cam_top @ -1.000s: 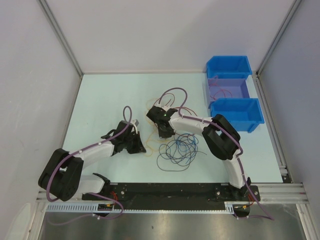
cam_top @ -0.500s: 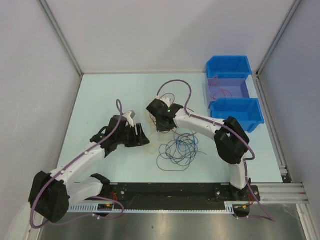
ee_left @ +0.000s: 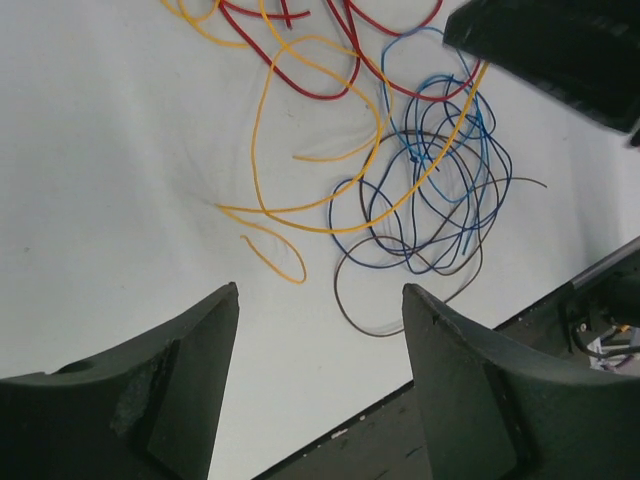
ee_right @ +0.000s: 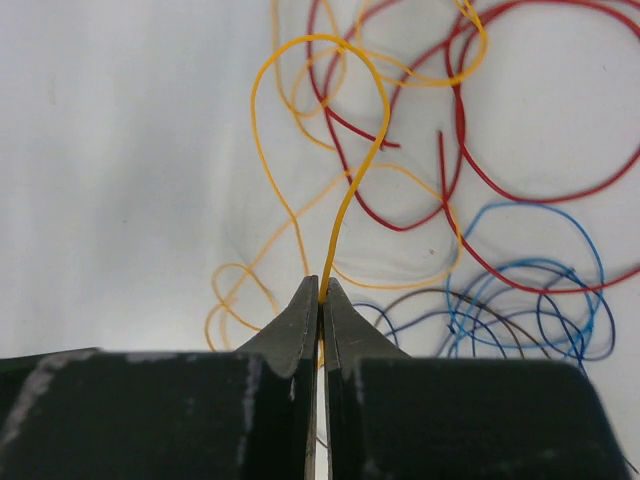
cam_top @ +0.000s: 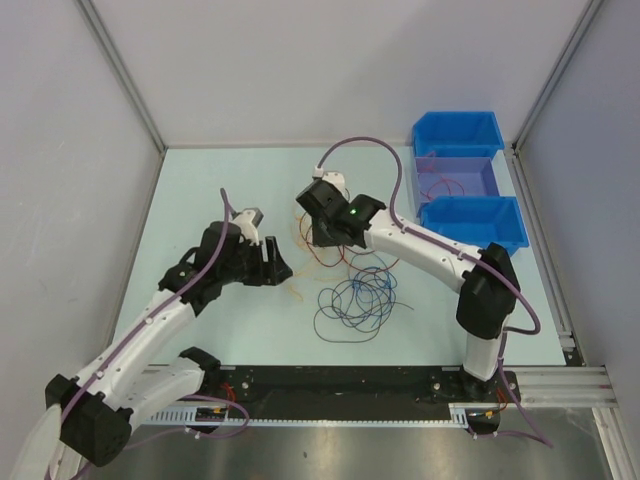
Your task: Untangle the cables
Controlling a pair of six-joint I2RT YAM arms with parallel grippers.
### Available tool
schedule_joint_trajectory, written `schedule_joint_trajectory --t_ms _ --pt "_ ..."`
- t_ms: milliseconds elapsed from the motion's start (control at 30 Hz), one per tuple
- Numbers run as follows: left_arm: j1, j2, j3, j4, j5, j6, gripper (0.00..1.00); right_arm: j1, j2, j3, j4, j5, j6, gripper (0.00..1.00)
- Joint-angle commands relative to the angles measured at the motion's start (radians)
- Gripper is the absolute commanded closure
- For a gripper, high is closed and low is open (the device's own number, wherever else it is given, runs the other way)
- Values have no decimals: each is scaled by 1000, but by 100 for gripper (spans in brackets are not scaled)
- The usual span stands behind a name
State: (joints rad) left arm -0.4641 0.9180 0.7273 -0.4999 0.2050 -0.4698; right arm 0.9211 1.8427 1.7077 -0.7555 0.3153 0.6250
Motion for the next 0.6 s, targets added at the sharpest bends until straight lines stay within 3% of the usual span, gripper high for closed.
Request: schedule_joint_trajectory --t_ms 0,133,567 --pt "4 4 128 -132 -52 129 28 -11 16 -63 -70 48 56 100" --pt "4 -22 121 -158 -116 174 26 -24 68 -98 -73 74 61 100" --pt "4 -48 92 -117 -98 174 26 -65 208 -88 -136 148 33 100"
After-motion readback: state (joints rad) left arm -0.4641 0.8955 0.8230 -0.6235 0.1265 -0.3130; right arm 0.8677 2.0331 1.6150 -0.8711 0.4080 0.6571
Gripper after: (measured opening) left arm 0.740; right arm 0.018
